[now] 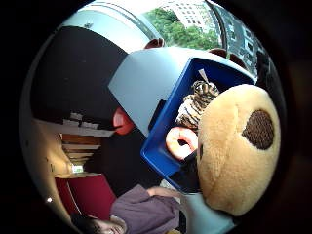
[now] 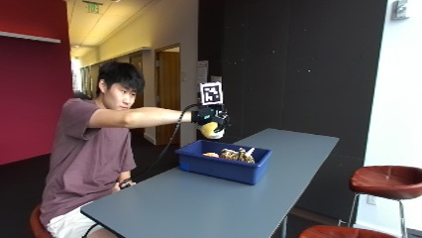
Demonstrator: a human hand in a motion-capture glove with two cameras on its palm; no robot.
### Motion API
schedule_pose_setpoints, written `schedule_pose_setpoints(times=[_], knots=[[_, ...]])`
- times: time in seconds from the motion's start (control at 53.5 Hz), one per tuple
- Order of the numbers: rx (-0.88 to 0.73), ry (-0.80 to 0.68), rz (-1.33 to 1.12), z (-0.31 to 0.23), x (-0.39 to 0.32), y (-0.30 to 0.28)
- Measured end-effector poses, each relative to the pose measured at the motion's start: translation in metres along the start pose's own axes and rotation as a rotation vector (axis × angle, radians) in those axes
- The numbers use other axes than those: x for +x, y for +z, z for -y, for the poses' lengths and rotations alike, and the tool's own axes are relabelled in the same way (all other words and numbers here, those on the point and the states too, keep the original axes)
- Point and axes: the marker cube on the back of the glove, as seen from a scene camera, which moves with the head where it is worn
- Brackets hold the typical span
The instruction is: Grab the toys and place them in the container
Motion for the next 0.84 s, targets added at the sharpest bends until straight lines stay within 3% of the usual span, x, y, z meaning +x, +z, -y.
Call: schedule_pose_setpoints(times=[0.093, 0.131, 0.187, 0.28, 0.467, 0.542, 0.673, 0.766, 0.841], knots=[[-0.013, 0.118, 0.027, 0.013, -0.014, 0.006], [-0.056, 0.066, 0.016, 0.011, -0.015, 0.010], [-0.221, 0.012, -0.023, 0.007, -0.018, 0.022], [-0.510, 0.093, 0.040, 0.004, -0.022, 0.038], [-0.357, 0.157, 0.085, 0.012, -0.020, 0.038], [-0.327, 0.068, 0.105, 0.008, -0.016, 0.034], [-0.275, 0.075, 0.061, 0.004, -0.002, 0.027], [-0.272, 0.259, -0.008, 0.002, 0.009, 0.020], [-0.263, 0.080, 0.075, -0.012, 0.009, 0.005]])
